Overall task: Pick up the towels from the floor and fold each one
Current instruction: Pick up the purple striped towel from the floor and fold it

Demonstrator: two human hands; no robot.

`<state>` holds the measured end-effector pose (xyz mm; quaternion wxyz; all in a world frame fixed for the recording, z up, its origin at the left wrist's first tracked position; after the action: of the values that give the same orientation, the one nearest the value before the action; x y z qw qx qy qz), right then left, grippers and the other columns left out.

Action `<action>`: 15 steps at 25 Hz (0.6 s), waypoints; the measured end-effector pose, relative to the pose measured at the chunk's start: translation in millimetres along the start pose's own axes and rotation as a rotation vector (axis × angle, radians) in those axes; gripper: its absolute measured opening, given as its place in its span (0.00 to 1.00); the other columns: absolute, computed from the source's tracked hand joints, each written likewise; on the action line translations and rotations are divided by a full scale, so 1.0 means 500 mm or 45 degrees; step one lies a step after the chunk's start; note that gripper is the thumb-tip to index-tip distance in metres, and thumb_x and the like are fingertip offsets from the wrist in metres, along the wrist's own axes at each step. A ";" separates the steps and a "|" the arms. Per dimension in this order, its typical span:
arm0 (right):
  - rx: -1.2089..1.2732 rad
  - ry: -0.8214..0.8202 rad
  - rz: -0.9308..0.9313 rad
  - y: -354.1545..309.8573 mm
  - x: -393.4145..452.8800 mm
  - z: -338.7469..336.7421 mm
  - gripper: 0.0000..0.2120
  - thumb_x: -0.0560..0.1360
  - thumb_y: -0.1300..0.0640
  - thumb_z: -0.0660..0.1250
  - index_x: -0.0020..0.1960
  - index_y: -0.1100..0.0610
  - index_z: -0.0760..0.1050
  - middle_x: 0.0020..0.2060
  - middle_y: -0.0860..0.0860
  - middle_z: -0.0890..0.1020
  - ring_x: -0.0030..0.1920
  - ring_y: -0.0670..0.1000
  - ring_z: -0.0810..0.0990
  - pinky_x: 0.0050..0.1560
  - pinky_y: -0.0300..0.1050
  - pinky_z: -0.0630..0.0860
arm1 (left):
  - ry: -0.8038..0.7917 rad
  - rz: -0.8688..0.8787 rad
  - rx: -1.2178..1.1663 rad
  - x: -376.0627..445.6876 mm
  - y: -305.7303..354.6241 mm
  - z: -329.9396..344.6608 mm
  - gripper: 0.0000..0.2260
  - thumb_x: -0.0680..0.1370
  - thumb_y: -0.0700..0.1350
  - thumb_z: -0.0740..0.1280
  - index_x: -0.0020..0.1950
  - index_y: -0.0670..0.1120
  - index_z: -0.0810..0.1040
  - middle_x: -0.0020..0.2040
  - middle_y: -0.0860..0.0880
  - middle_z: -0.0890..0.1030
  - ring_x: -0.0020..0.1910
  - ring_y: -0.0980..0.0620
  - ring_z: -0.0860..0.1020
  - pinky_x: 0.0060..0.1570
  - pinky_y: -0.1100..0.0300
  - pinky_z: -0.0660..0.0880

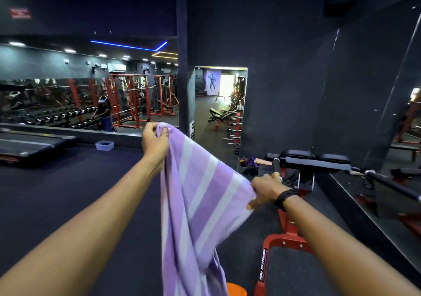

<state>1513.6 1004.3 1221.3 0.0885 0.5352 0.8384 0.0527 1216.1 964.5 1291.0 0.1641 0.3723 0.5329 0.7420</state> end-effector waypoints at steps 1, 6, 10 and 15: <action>0.040 0.104 0.015 0.017 0.001 -0.015 0.19 0.66 0.35 0.70 0.39 0.51 0.72 0.41 0.50 0.81 0.51 0.55 0.77 0.49 0.51 0.57 | 0.041 -0.029 0.044 0.006 -0.019 -0.016 0.03 0.78 0.39 0.65 0.48 0.46 0.73 0.45 0.48 0.77 0.45 0.51 0.73 0.46 0.60 0.70; -0.083 0.372 0.033 0.043 0.006 -0.056 0.17 0.73 0.41 0.64 0.32 0.51 0.69 0.37 0.49 0.76 0.49 0.54 0.78 0.48 0.51 0.54 | 0.119 -0.066 0.139 0.014 -0.053 -0.057 0.02 0.79 0.40 0.65 0.50 0.45 0.73 0.49 0.46 0.78 0.47 0.51 0.74 0.42 0.61 0.70; 0.621 0.648 -0.089 0.070 0.007 -0.078 0.12 0.72 0.50 0.70 0.35 0.51 0.69 0.37 0.50 0.72 0.40 0.51 0.72 0.45 0.49 0.70 | 0.137 0.013 0.239 0.020 -0.044 -0.081 0.04 0.79 0.43 0.65 0.51 0.44 0.74 0.48 0.46 0.78 0.46 0.50 0.74 0.44 0.60 0.68; 1.087 1.164 -0.053 0.078 -0.017 -0.123 0.14 0.72 0.63 0.66 0.32 0.57 0.64 0.27 0.50 0.67 0.31 0.46 0.62 0.30 0.40 0.60 | 0.090 0.198 0.591 0.027 -0.016 -0.097 0.06 0.80 0.45 0.63 0.46 0.43 0.72 0.42 0.47 0.75 0.44 0.49 0.71 0.38 0.58 0.61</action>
<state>1539.2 1013.7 1289.5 -0.4999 0.4301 0.7489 -0.0650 1170.4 943.6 1281.3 -0.0022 0.4138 0.6641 0.6227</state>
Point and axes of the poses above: each hand's wrist, its own x-axis towards the middle knuckle, its own z-axis out of the palm, y = z × x, the point moved 4 cm from there along x, towards the middle knuckle
